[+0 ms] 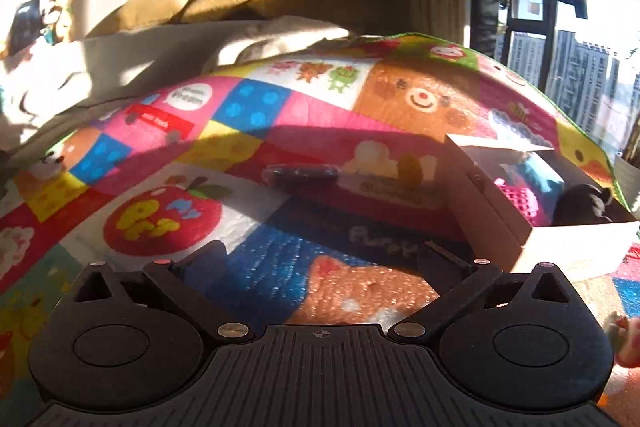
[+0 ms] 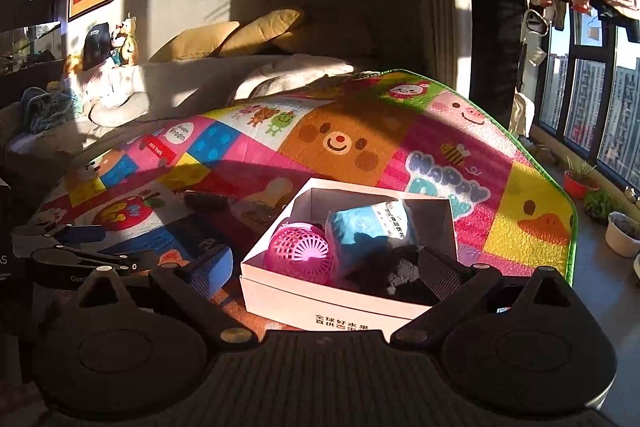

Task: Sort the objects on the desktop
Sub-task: 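Grasp the yellow corn toy with the right gripper while the left reaches for the black wrapped stick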

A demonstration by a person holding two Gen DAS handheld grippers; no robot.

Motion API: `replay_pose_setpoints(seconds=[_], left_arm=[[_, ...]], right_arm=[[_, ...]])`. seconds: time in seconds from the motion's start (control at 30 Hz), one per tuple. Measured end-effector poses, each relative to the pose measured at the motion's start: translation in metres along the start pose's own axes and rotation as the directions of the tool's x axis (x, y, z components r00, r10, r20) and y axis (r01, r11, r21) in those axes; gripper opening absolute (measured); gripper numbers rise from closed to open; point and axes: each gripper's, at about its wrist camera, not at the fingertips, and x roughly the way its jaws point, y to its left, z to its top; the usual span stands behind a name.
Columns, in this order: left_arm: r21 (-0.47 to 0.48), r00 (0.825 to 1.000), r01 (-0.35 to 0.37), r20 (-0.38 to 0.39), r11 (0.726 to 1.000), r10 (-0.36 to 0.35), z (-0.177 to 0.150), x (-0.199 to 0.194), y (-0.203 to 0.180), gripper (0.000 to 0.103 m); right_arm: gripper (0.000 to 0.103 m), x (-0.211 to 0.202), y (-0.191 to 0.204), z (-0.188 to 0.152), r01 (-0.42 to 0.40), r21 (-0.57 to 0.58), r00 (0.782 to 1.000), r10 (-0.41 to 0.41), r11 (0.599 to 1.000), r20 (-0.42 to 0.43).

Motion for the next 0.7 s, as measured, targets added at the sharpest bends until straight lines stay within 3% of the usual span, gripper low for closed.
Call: replay_pose_setpoints(seconds=[0.03, 0.1, 0.2, 0.33, 0.4, 0.47, 0.57, 0.67, 0.7], left_arm=[[-0.034, 0.999, -0.05, -0.004, 0.998, 0.05, 0.003, 0.008, 0.012, 0.103], [-0.147, 0.996, -0.091, -0.011, 0.985, 0.091, 0.007, 0.017, 0.04, 0.103], [-0.237, 0.997, -0.069, 0.006, 0.969, 0.072, 0.005, 0.014, 0.063, 0.103], [-0.258, 0.999, -0.046, 0.009, 0.965, 0.05, -0.004, 0.015, 0.067, 0.103], [-0.286, 0.999, -0.033, -0.027, 0.958, 0.027, -0.008, 0.021, 0.07, 0.103], [-0.309, 1.0, -0.028, -0.015, 0.951, 0.024, -0.009, 0.02, 0.073, 0.103], [-0.312, 1.0, -0.017, -0.017, 0.95, 0.012, -0.01, 0.02, 0.073, 0.103], [-0.302, 1.0, -0.006, -0.014, 0.953, 0.002, -0.01, 0.021, 0.072, 0.103], [-0.302, 1.0, -0.004, -0.014, 0.953, 0.0, -0.01, 0.021, 0.071, 0.103]], right_arm=[[0.08, 0.015, 0.007, 0.019, -0.027, -0.012, 0.999, 0.026, 1.0, -0.038], [0.049, 0.051, 0.018, 0.053, -0.087, 0.004, 0.986, 0.087, 0.996, -0.142], [0.032, 0.117, 0.033, 0.092, -0.116, 0.049, 0.953, 0.125, 0.992, -0.276], [0.032, 0.214, 0.053, 0.114, -0.046, 0.022, 0.904, 0.051, 0.999, -0.425], [0.032, 0.262, 0.06, 0.108, 0.011, 0.022, 0.864, 0.001, 1.0, -0.503], [0.032, 0.294, 0.069, 0.099, 0.043, -0.024, 0.831, -0.049, 0.999, -0.553], [0.032, 0.321, 0.084, 0.087, 0.102, -0.153, 0.812, -0.171, 0.983, -0.558], [0.032, 0.344, 0.091, 0.077, 0.135, -0.218, 0.773, -0.24, 0.967, -0.587], [0.031, 0.348, 0.094, 0.074, 0.141, -0.242, 0.772, -0.259, 0.96, -0.58]])
